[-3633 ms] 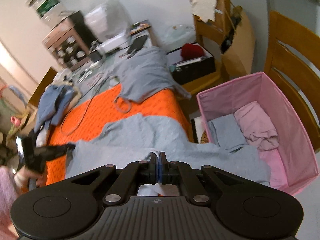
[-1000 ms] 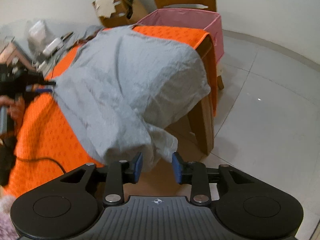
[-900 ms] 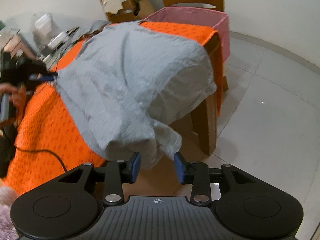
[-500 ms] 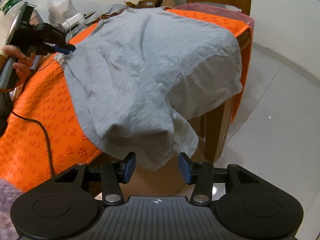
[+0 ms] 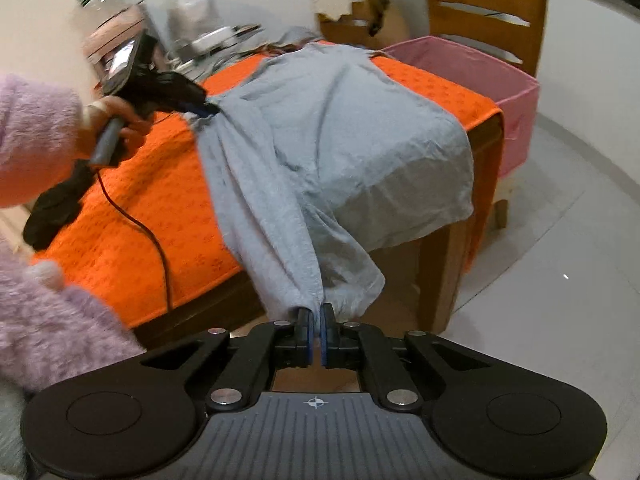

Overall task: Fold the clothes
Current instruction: 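Lift the sweatshirt hem with the right gripper and fold it over the body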

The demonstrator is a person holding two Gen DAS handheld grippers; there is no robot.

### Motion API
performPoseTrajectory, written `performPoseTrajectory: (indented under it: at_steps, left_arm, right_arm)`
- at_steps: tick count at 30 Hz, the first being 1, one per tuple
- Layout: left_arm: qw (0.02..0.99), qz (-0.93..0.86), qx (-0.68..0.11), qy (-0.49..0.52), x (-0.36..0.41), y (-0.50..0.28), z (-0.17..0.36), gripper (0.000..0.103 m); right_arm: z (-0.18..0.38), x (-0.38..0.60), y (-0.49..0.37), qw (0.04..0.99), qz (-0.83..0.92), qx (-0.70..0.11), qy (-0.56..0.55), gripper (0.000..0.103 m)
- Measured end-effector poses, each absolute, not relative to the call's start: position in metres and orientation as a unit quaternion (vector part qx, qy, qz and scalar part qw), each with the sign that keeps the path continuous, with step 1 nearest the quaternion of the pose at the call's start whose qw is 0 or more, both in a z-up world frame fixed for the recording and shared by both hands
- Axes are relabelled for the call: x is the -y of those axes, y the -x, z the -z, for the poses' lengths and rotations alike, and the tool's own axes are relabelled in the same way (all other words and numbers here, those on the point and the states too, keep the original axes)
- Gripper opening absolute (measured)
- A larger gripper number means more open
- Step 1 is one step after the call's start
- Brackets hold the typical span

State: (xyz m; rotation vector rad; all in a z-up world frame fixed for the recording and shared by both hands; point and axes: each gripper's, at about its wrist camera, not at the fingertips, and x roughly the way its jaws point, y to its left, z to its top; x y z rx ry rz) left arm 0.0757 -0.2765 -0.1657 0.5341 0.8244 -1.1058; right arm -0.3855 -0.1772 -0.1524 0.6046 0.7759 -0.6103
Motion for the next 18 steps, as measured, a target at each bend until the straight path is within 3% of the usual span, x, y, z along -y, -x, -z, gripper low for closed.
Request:
performPoseTrajectory:
  at_steps: [5,7,18]
  left_arm:
    - [0.729,0.509,-0.385,-0.247,0.278,-0.079,0.162,0.019]
    - [0.725,0.514,-0.388,-0.244,0.275,-0.081,0.157,0.019]
    - [0.716,0.522,-0.436,-0.159,0.243,-0.100,0.129,0.020]
  right_arm:
    - [0.169,0.203,0.385,0.798,0.329,-0.423,-0.276,0.009]
    - [0.174,0.207,0.385,0.785,0.345,-0.436,-0.275,0.014]
    - [0.138,0.189,0.354,0.832,0.337,-0.344,-0.276,0.015]
